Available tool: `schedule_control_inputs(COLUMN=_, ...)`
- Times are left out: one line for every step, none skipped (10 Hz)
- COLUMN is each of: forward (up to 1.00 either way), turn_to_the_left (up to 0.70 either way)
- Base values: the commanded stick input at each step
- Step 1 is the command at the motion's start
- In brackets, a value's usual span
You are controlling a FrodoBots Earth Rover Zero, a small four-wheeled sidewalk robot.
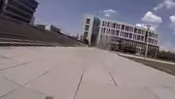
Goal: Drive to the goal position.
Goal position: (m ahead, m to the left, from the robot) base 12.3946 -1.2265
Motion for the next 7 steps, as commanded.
schedule_control_inputs(forward=0.7, turn_to_the_left=0.0)
schedule_control_inputs(forward=0.7, turn_to_the_left=0.0)
schedule_control_inputs(forward=0.7, turn_to_the_left=0.0)
schedule_control_inputs(forward=0.7, turn_to_the_left=0.0)
schedule_control_inputs(forward=0.7, turn_to_the_left=0.0)
schedule_control_inputs(forward=0.7, turn_to_the_left=0.0)
schedule_control_inputs(forward=0.7, turn_to_the_left=0.0)
